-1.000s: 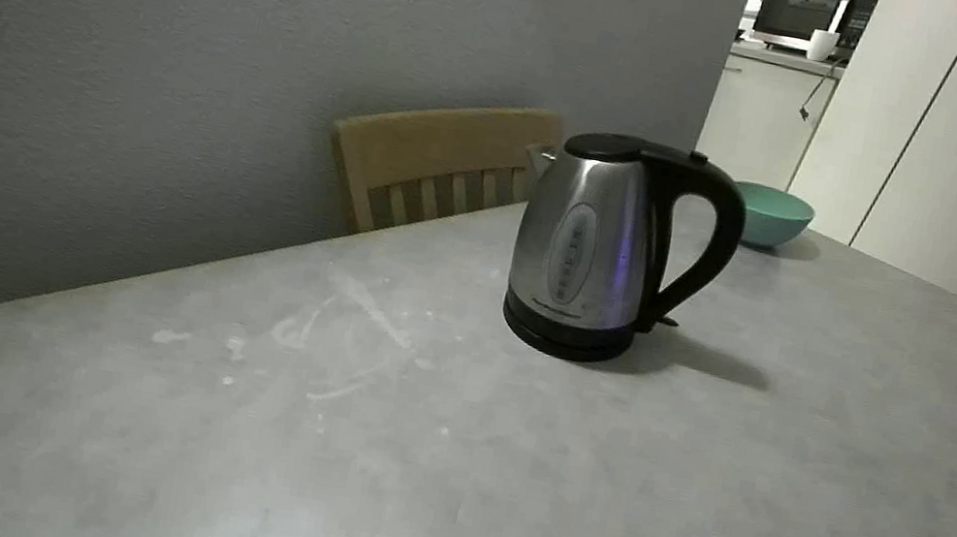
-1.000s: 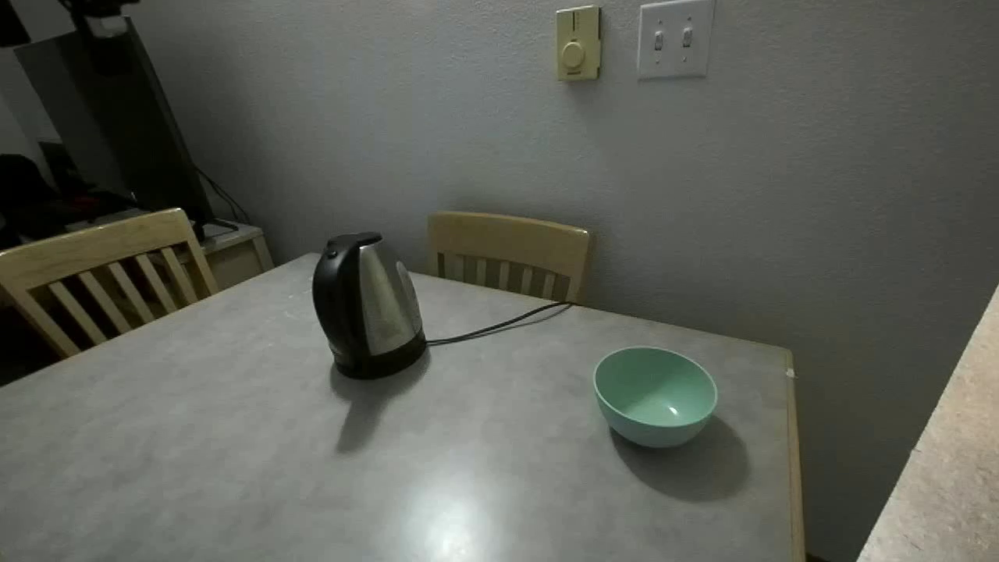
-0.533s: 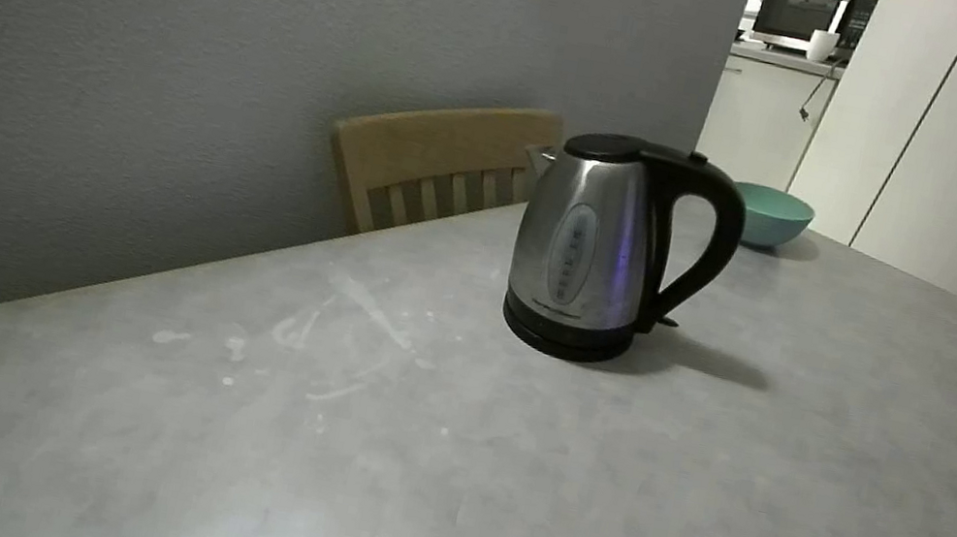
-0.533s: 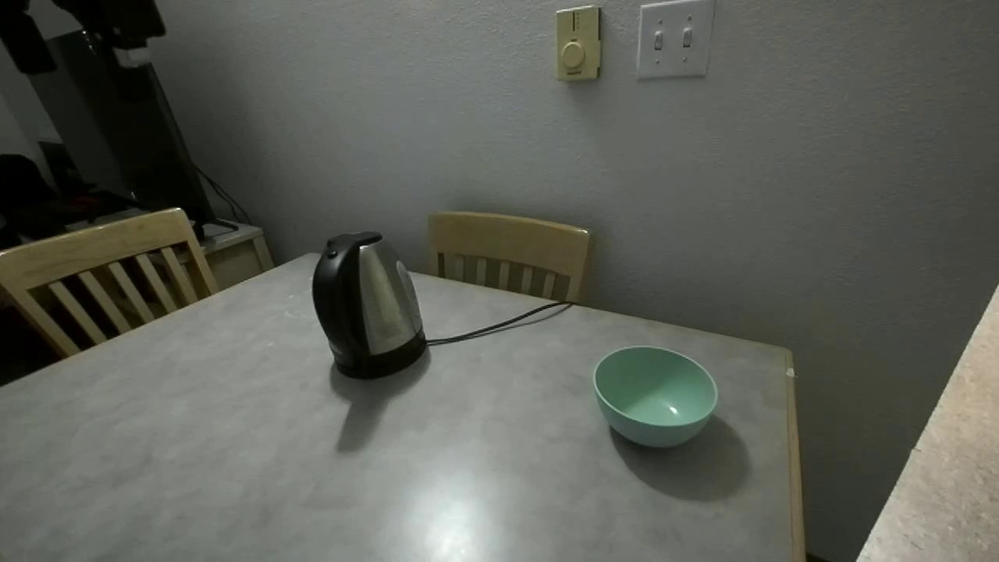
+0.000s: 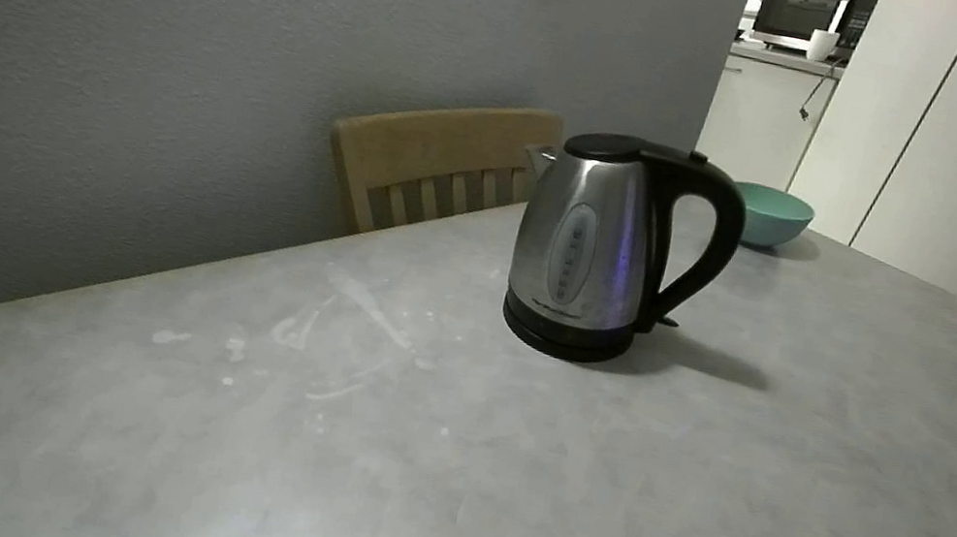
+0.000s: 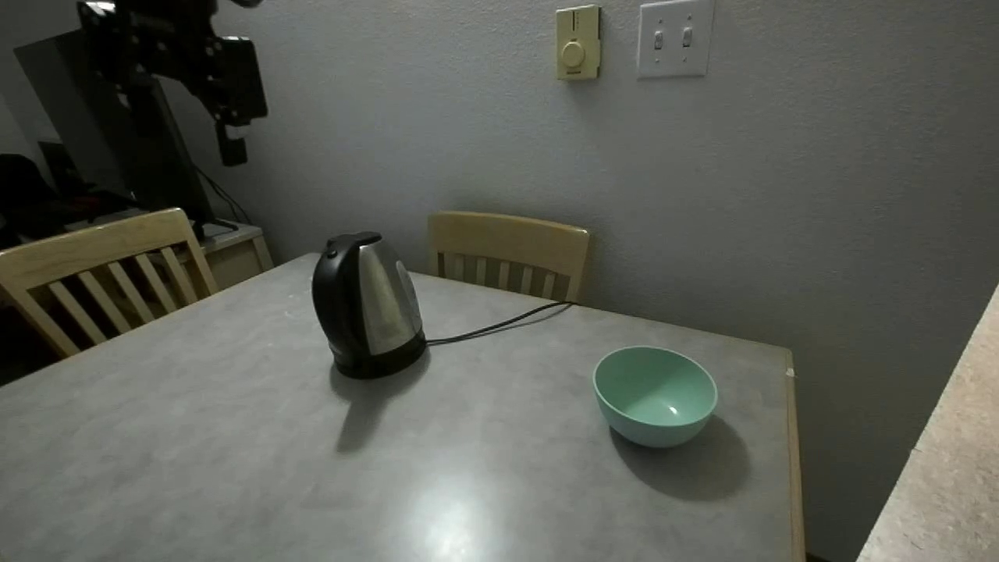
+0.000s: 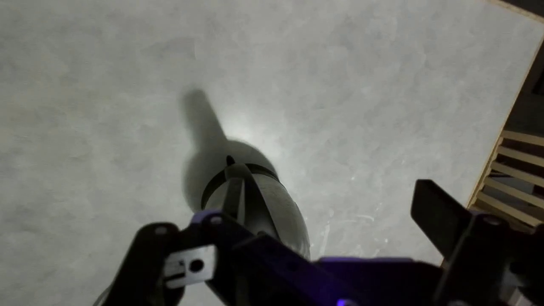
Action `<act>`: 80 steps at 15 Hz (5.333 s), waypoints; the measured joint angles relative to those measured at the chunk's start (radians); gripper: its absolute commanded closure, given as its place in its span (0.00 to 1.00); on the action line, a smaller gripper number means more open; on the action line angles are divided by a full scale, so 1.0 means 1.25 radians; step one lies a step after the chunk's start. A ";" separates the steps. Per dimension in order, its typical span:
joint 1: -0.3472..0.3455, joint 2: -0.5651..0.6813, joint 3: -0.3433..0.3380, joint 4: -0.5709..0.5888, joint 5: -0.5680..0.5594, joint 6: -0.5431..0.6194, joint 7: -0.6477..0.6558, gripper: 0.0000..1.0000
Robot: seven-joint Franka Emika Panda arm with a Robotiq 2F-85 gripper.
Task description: Push the button to open the lid on the electric kettle.
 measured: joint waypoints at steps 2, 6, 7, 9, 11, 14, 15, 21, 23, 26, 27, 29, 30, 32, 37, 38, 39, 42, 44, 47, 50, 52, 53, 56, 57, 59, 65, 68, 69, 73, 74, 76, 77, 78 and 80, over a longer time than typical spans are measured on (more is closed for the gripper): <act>-0.003 0.068 0.011 0.044 0.006 -0.019 -0.008 0.00; -0.026 0.164 0.043 0.104 0.008 -0.057 -0.025 0.00; -0.030 0.163 0.047 0.104 0.008 -0.057 -0.025 0.00; -0.033 0.150 0.050 0.104 0.008 -0.058 -0.025 0.00; -0.042 0.148 0.059 0.104 0.007 -0.051 -0.026 0.00; -0.053 0.159 0.074 0.104 0.007 -0.016 -0.065 0.26; -0.055 0.171 0.078 0.107 0.007 -0.004 -0.090 0.27; -0.072 0.318 0.119 0.190 0.007 0.019 -0.241 0.67; -0.076 0.367 0.136 0.229 0.003 0.021 -0.246 0.81; -0.078 0.421 0.157 0.284 -0.013 0.022 -0.246 0.99; -0.078 0.432 0.162 0.298 -0.022 0.022 -0.246 1.00; -0.078 0.446 0.171 0.323 -0.045 0.022 -0.245 1.00; -0.078 0.448 0.173 0.331 -0.059 0.025 -0.244 1.00; -0.078 0.447 0.174 0.341 -0.087 0.040 -0.235 1.00; -0.080 0.451 0.175 0.351 -0.117 0.048 -0.226 1.00; -0.081 0.455 0.176 0.351 -0.117 0.048 -0.226 1.00; -0.082 0.460 0.178 0.352 -0.117 0.048 -0.226 1.00; -0.083 0.479 0.186 0.356 -0.117 0.047 -0.227 1.00; -0.083 0.491 0.192 0.364 -0.118 0.045 -0.228 1.00; -0.083 0.498 0.199 0.376 -0.124 0.041 -0.228 1.00; -0.083 0.505 0.204 0.387 -0.127 0.041 -0.228 1.00; -0.083 0.507 0.205 0.391 -0.128 0.041 -0.228 1.00; -0.083 0.507 0.205 0.392 -0.129 0.042 -0.228 1.00; -0.084 0.507 0.205 0.392 -0.129 0.042 -0.228 1.00; -0.085 0.508 0.205 0.392 -0.129 0.040 -0.228 1.00; -0.086 0.514 0.205 0.392 -0.129 0.027 -0.228 1.00; -0.088 0.568 0.205 0.469 -0.157 -0.125 -0.224 1.00; -0.087 0.601 0.205 0.513 -0.172 -0.179 -0.223 1.00; -0.087 0.609 0.205 0.526 -0.175 -0.185 -0.222 1.00; -0.083 0.618 0.205 0.545 -0.193 -0.176 -0.205 1.00; -0.081 0.618 0.206 0.547 -0.197 -0.172 -0.199 1.00; -0.079 0.615 0.210 0.549 -0.204 -0.161 -0.188 1.00; -0.078 0.611 0.213 0.549 -0.206 -0.151 -0.185 1.00; -0.077 0.608 0.215 0.549 -0.208 -0.143 -0.183 1.00; -0.075 0.601 0.219 0.546 -0.213 -0.118 -0.179 1.00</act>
